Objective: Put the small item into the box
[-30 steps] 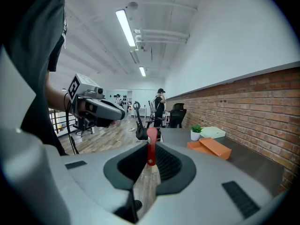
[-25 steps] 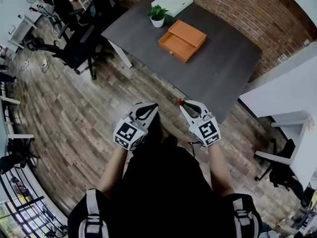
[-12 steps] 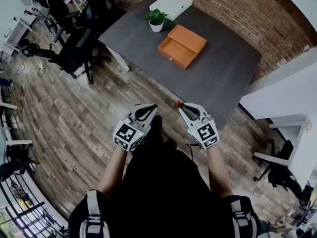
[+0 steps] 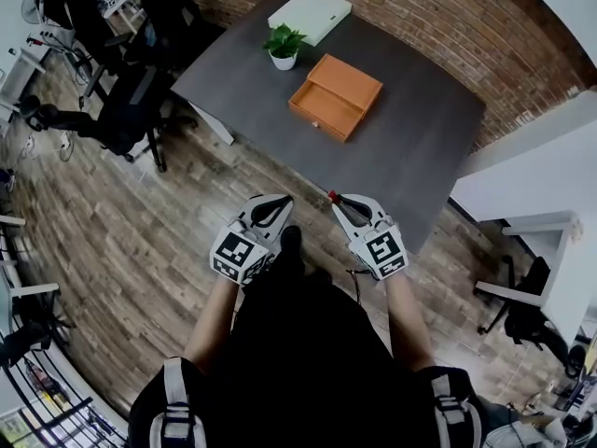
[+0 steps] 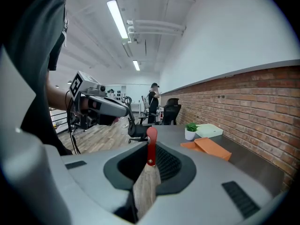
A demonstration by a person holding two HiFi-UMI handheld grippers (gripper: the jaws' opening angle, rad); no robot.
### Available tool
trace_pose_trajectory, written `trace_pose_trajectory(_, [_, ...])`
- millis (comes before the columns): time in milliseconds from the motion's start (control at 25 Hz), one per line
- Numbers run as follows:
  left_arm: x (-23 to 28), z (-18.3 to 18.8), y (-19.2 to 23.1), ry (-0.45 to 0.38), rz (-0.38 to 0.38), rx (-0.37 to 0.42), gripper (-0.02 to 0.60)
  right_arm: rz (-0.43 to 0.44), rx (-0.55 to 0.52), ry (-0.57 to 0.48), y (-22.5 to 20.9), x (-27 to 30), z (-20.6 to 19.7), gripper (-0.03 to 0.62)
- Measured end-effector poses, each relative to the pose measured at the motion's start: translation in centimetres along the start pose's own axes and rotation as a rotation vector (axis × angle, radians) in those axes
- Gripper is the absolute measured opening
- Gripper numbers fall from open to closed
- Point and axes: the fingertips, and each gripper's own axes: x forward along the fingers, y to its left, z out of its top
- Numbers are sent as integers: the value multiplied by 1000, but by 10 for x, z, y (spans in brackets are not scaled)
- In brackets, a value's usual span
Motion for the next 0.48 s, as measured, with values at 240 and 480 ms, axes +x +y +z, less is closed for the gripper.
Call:
trace_pose_trajectory(240, [17, 2, 32, -5, -27, -1, 23, -27, 6, 21, -19, 26, 3, 64])
trace_pose_trajectory(480, [31, 4, 61, -4, -66, -5, 23, -52, 14, 31, -34, 51, 9, 64])
